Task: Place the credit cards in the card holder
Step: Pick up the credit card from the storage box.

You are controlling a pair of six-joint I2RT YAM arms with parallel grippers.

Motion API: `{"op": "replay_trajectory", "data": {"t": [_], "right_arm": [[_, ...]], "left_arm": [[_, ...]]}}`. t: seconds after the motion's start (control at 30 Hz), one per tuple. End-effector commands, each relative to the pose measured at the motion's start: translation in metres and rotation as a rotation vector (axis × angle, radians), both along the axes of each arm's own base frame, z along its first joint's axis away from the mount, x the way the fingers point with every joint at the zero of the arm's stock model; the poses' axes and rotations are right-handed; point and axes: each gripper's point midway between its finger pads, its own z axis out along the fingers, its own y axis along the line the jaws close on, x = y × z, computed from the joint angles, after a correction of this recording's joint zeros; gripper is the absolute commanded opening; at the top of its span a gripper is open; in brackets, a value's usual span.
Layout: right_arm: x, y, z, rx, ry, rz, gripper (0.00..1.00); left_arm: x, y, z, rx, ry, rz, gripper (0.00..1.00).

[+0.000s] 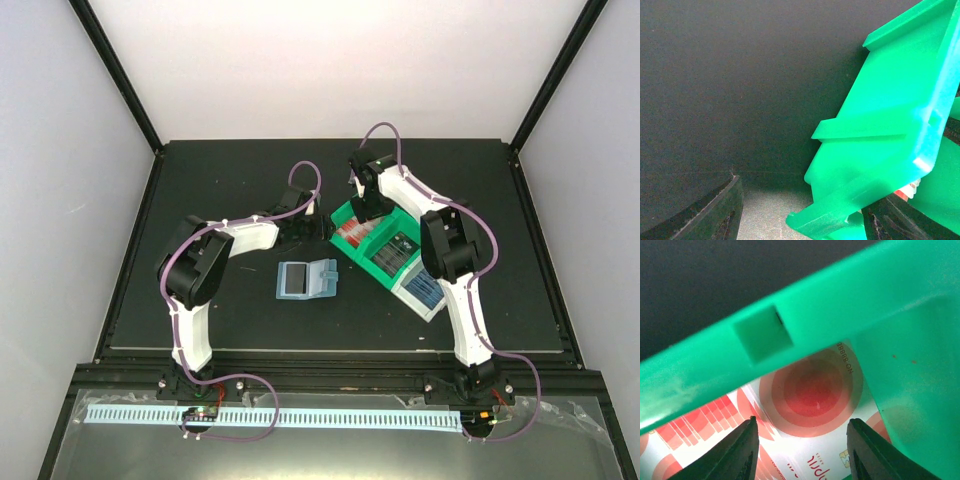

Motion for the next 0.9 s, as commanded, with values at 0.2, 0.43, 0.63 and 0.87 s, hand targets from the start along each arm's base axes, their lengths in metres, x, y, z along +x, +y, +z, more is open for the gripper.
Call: {"op": "replay_trajectory", "data": {"t": [0.2,0.43,0.63,0.87], "right_arm": [[0.021,-0.042,-0.018,-0.129,-0.033,-0.072,0.51],[0.026,-0.049,-0.013,-0.163,-0.067,-0.097,0.43],[0.033,-0.046,0.000,-0.177,-0.131,-0.067,0.41],[0.027,-0.014,0.005,-0.128,-0.162,0.103,0.49]], "left_arm": [[-0.030,0.029,-0.051,0.140,0.166,0.024,0.65],[-0.030,0.030,-0.052,0.146,0.169,0.029,0.65],[-0.030,0.030,-0.053,0.148,0.175,0.031,0.65],[-0.030,0.030,-0.052,0.149,0.173,0.032,0.65]]}}
